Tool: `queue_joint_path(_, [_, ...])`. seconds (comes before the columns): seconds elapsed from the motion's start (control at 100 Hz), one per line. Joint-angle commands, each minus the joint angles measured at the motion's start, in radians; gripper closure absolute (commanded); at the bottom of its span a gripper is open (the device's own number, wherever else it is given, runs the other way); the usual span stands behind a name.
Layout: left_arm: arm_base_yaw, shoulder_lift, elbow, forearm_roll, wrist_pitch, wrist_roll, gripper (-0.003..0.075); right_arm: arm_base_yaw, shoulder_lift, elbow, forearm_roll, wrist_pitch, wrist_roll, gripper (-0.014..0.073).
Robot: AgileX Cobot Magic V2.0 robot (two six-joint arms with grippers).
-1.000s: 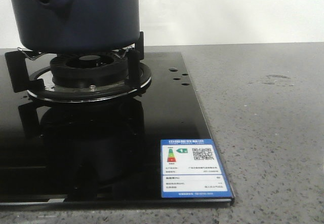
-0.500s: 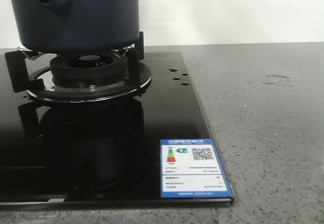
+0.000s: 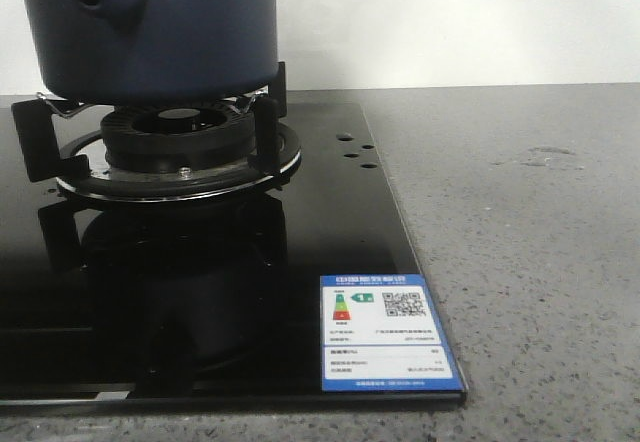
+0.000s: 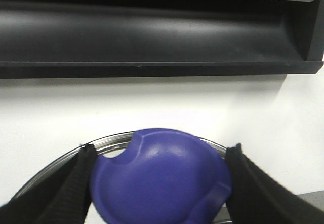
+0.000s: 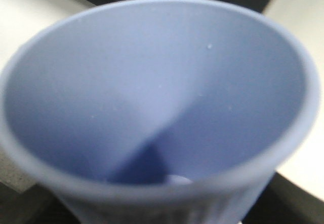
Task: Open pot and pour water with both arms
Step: 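Tilt the cup over the pot with the right gripper to pour water, then bring the cup back and lower it onto the counter with the right gripper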
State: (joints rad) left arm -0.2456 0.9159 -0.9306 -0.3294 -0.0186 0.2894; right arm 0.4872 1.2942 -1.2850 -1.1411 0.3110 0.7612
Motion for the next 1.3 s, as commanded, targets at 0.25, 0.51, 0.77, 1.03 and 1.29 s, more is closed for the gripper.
queue_joint_path(0.25, [0.002, -0.016, -0.037, 0.003, -0.105, -0.002, 0.0380, -0.312, -0.257, 0.342, -0.024, -0.365, 0.120, 0.0268])
queue_joint_path(0.51, [0.002, -0.016, -0.037, 0.003, -0.105, -0.002, 0.0380, -0.503, -0.289, 0.584, 0.010, -0.617, 0.121, 0.0268])
queue_joint_path(0.77, [0.002, -0.016, -0.037, 0.003, -0.105, -0.002, 0.0380, -0.665, -0.210, 0.713, 0.032, -0.846, 0.093, 0.0268])
queue_joint_path(1.03, [0.002, -0.016, -0.037, 0.003, -0.105, -0.002, 0.0380, -0.685, -0.064, 0.721, 0.114, -0.980, -0.011, 0.0268])
queue_joint_path(1.29, [0.002, -0.016, -0.037, 0.003, -0.105, -0.002, 0.0380, -0.685, 0.059, 0.721, 0.158, -1.039, -0.096, 0.0268])
